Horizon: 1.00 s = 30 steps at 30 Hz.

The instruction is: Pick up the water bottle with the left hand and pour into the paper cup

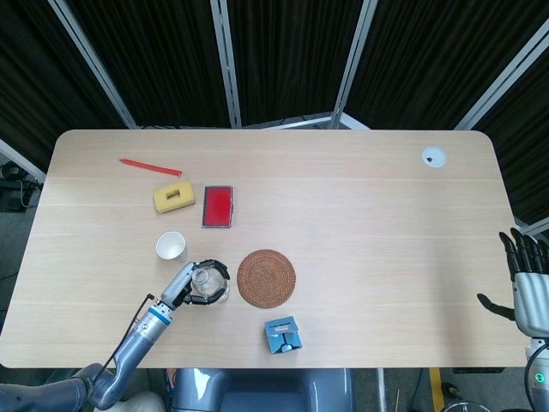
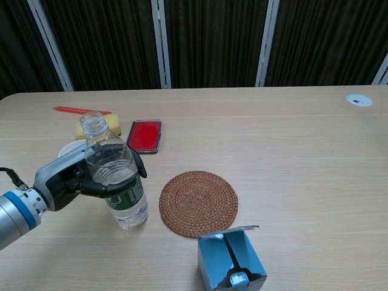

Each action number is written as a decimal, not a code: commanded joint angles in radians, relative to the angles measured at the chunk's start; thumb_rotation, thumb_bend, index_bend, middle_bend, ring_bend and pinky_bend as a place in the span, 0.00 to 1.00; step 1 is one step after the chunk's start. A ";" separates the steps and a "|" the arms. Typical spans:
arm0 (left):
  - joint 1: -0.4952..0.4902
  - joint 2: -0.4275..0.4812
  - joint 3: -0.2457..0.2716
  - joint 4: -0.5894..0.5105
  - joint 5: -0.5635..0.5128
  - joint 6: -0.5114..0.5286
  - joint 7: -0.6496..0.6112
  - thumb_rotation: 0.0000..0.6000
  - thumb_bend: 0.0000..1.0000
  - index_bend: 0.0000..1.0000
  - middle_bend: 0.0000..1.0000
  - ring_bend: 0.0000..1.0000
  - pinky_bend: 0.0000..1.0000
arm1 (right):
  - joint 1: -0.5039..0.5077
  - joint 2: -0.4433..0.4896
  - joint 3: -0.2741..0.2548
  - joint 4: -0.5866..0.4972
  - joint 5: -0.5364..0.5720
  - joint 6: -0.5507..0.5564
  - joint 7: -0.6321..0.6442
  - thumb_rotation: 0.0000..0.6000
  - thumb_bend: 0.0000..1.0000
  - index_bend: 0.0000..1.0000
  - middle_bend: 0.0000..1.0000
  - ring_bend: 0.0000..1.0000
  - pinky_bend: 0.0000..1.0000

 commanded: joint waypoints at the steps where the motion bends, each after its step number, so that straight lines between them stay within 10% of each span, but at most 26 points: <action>1: -0.006 0.023 -0.004 -0.033 0.010 0.016 0.012 1.00 0.60 0.60 0.46 0.28 0.31 | 0.000 0.000 0.000 -0.001 0.000 0.000 0.001 1.00 0.00 0.00 0.00 0.00 0.00; 17: -0.079 0.412 -0.124 -0.442 -0.005 0.025 0.253 1.00 0.60 0.59 0.46 0.28 0.32 | -0.006 0.006 -0.005 -0.016 -0.012 0.013 -0.001 1.00 0.00 0.00 0.00 0.00 0.00; 30: -0.062 0.607 -0.118 -0.291 -0.123 -0.084 0.361 1.00 0.61 0.59 0.46 0.28 0.32 | -0.007 0.001 -0.015 -0.034 -0.035 0.024 -0.032 1.00 0.00 0.00 0.00 0.00 0.00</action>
